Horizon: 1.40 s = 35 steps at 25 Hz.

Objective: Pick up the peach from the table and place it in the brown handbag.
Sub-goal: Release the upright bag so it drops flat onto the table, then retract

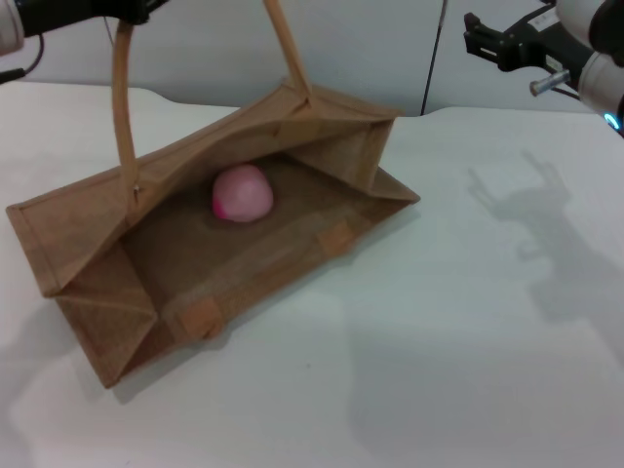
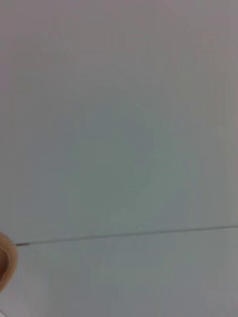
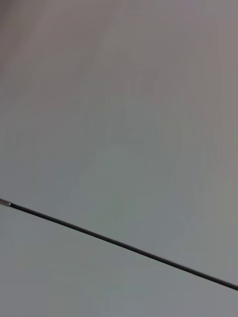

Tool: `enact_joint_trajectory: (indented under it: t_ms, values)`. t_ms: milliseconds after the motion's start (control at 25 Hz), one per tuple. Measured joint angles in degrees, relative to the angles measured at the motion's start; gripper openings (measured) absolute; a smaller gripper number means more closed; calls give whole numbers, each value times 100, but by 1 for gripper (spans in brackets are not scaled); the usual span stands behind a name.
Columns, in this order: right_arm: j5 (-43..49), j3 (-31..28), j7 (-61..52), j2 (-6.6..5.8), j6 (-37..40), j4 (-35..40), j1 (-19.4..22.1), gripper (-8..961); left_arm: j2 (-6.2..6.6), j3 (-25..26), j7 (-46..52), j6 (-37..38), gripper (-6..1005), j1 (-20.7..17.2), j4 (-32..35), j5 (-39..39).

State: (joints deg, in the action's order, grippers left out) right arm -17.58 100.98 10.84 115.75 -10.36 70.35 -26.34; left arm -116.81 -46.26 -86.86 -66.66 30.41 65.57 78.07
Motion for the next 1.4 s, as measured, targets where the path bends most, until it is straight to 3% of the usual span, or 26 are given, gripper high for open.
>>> enact_joint_trajectory:
  t_ms: [320,440,640,840,1120,1400]
  values:
    - [-162,5,27,-9,5,-130,-102,895,31,-7,-218,-562,289,274,-583,175]
    - [-165,6,27,-9,8,-130,-106,895,24,-2,-234,-921,507,350,-633,197]
    - [-167,9,27,-9,8,-130,-108,895,26,4,-348,-1339,768,523,-925,278]
    - [-167,9,27,-14,1,-129,-117,896,34,35,-624,-1702,841,686,-1255,394]
    - [-167,9,-1,-18,-30,-185,-188,896,27,72,-856,-2109,826,821,-1492,604]
    - [-166,-13,-3,-16,-31,-189,-188,895,21,227,-975,-2047,806,706,-1528,931]
